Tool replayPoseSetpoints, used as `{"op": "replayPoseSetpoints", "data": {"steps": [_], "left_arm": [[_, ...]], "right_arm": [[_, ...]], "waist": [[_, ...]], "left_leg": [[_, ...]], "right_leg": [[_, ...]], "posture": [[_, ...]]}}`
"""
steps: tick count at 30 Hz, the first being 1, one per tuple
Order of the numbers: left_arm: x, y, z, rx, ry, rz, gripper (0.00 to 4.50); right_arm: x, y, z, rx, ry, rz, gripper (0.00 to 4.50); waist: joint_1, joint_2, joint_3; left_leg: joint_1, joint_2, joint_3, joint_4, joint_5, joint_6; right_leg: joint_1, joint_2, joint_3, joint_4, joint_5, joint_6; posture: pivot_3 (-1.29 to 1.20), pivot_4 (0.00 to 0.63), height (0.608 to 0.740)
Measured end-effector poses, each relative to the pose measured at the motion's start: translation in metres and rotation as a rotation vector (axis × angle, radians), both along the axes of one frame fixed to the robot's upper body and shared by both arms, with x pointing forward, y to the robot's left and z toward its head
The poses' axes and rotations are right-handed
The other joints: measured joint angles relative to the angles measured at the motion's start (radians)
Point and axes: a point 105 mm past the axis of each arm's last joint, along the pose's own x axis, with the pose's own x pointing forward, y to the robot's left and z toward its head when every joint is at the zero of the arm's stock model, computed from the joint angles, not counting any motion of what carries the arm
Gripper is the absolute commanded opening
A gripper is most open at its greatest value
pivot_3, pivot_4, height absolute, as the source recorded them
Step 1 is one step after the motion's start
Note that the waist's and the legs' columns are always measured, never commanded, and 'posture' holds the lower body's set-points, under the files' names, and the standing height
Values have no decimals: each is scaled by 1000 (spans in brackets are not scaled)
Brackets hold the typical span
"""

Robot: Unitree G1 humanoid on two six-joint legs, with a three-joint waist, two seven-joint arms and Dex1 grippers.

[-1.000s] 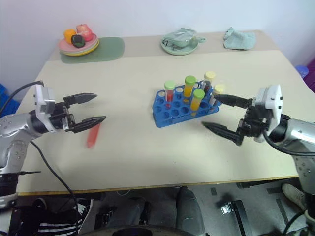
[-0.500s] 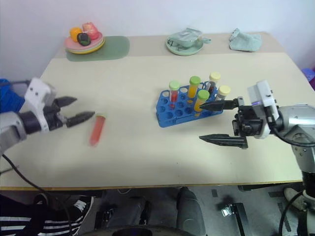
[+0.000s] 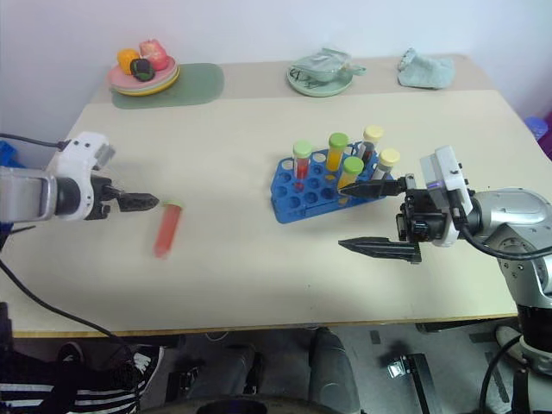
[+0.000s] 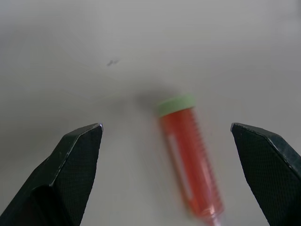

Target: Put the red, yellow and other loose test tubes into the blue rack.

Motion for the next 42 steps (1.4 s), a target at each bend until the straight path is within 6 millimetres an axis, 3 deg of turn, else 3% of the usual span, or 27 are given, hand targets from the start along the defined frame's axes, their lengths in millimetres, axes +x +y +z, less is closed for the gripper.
{"op": "replayPoseSetpoints", "data": {"steps": [12,25,42], "left_arm": [[-7,-12,-22,-38,407,-6,4500],[13,-32,-29,-36,535,28,4500],[3,-35,-54,-8,639,20,4500]], "right_arm": [[0,4,-1,12,3,-3,4453],[0,4,-2,8,10,-8,4453],[2,5,-4,11,12,-30,4453]], "waist": [[-3,0,0],[-12,0,0],[-24,0,0]], "left_leg": [[0,-4,-1,0,0,0],[0,-8,-3,0,1,-1],[0,-8,-5,0,1,-2]], "right_leg": [[-1,0,0,1,0,0],[-1,0,0,1,0,0],[-1,0,1,1,0,0]], "posture": [[0,150,740],[0,150,740],[0,150,740]]}}
